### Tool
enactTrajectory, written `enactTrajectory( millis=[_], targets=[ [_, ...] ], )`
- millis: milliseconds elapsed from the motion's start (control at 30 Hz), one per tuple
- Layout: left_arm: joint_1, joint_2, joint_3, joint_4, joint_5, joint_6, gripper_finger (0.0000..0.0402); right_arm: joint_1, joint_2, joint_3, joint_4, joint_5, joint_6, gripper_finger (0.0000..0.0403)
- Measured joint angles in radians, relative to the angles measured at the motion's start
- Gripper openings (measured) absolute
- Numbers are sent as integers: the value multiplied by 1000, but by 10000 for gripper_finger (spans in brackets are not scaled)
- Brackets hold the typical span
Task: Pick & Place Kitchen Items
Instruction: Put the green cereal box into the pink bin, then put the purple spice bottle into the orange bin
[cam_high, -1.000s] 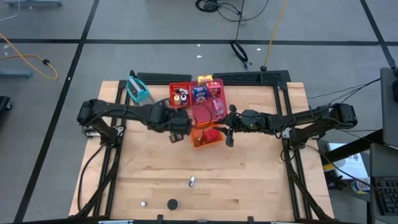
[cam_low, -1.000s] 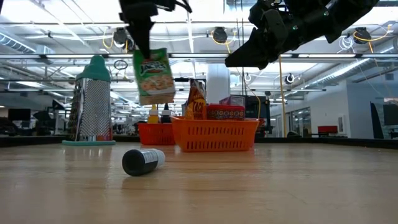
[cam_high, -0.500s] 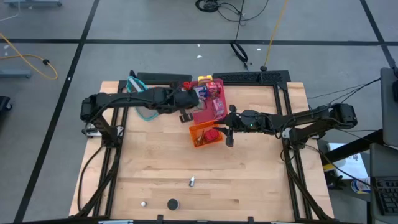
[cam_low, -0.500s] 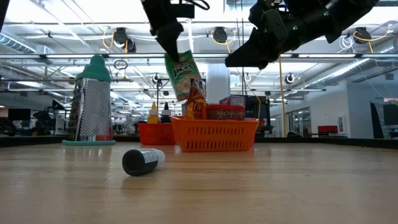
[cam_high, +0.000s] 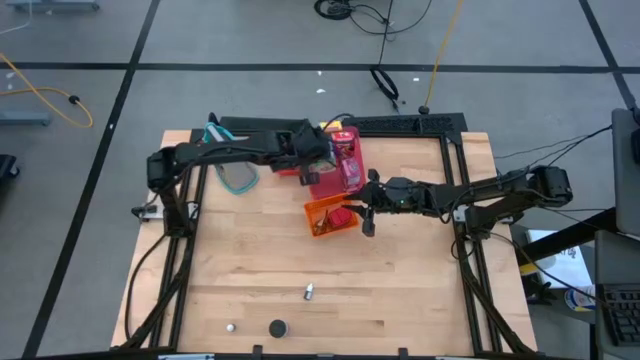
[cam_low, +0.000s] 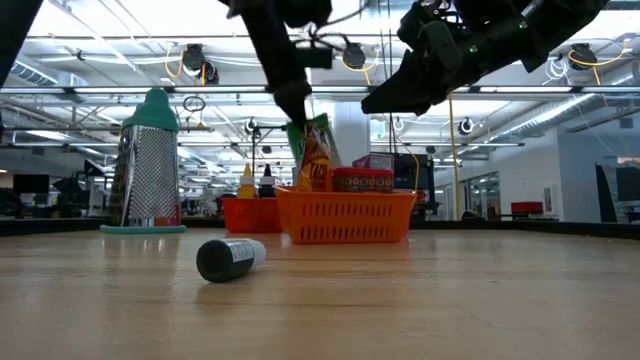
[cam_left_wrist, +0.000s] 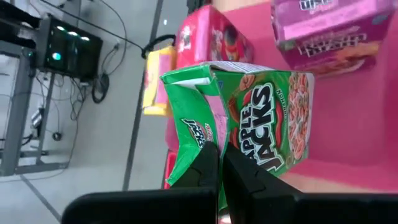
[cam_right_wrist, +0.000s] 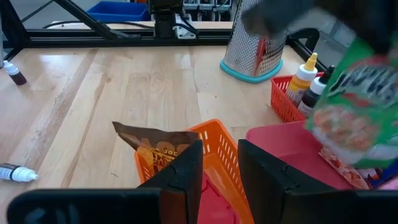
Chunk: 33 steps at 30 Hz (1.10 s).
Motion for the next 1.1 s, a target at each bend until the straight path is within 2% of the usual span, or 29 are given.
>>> enactTrajectory(
  millis=[467, 933, 1100],
  targets=[
    [24, 123, -2, 78, -31, 156, 7, 0, 0, 0, 14, 1, -8, 93],
    [22, 130, -2, 83, -57, 126, 103, 0, 0, 0, 13, 1, -8, 93],
    [17, 130, -2, 81, -86, 115, 125, 0, 0, 0, -1, 1, -8, 93]
  ],
)
